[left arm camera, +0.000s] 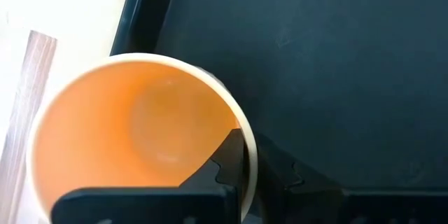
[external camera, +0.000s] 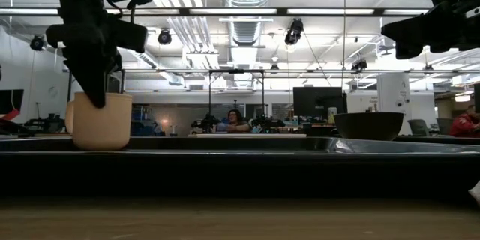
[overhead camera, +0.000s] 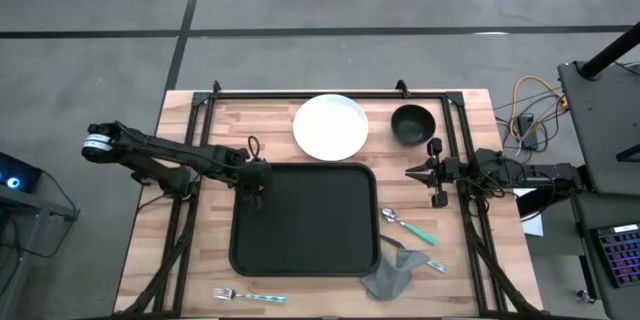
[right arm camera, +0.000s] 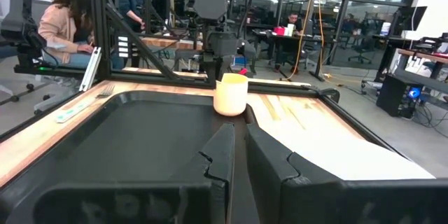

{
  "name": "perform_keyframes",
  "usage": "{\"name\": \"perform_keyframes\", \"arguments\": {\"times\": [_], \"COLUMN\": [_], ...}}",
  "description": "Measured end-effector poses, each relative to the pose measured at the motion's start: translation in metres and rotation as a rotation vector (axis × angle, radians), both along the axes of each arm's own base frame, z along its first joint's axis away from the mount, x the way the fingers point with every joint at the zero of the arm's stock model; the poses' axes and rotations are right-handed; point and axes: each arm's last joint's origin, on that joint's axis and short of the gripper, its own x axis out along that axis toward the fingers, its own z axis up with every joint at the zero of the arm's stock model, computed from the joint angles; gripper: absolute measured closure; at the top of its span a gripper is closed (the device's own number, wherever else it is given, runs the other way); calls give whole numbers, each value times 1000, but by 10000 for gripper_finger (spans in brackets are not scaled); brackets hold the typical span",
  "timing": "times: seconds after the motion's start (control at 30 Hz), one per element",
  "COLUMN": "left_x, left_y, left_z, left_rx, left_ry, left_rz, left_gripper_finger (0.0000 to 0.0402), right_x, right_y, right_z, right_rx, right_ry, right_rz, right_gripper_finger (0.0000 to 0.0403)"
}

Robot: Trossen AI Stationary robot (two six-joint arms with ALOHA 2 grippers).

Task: Set up tray
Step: Put the mug on the serving tray, then put the plate on the serving tray

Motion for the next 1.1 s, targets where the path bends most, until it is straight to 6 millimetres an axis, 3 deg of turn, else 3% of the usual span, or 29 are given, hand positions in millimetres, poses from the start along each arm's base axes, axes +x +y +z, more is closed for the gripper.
{"name": "perform_keyframes", "arguments": {"times": [0.57,0.9,1.1], "left_x": [-1,-2,-2], "left_y": [0,1,1], "left_z": [0,-1,-1], "left_rx": [5,14,13], "left_ry": [9,21,20], "left_rz": [-12,-12,-11], "left_gripper_finger": [394,322,309], "right_x": [0,0,0], "right_y": [0,0,0], "right_z": [0,0,0], "right_rx": [0,0,0], "right_ry": [0,0,0], "right_rz": [0,0,0], "right_gripper_finger": [376,376,376]}}
